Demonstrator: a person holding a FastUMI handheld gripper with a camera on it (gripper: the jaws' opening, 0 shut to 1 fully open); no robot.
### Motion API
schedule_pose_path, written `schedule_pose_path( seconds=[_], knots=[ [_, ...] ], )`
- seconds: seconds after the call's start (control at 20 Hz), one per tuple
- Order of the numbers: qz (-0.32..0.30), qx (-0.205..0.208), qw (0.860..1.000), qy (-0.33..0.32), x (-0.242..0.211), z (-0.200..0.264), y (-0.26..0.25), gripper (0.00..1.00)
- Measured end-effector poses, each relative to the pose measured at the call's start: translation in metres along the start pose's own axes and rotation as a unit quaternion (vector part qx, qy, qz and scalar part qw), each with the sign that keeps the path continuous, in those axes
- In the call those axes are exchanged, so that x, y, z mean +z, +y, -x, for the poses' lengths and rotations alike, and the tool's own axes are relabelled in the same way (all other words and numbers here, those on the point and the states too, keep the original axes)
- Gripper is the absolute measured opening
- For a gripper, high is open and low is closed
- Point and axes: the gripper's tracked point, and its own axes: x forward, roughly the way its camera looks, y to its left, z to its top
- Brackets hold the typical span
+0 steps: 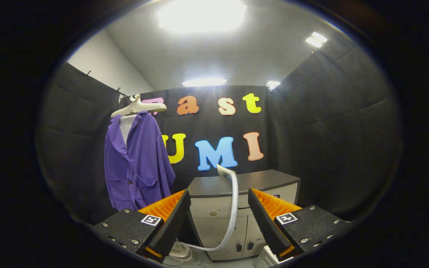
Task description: Iron the clothes twice with a garment steamer, once on the left side and once on the right side.
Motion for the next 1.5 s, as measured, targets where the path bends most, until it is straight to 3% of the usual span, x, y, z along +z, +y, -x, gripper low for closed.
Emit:
schedule_pose_path(
  seconds=[0.85,1.5],
  knots=[
    [0.037,-0.012,0.999,-0.012,0.029,-0.034,0.05,0.96],
    [0.032,0.003,0.999,-0.044,0.109,-0.179,0.004,0.96]
  ],
)
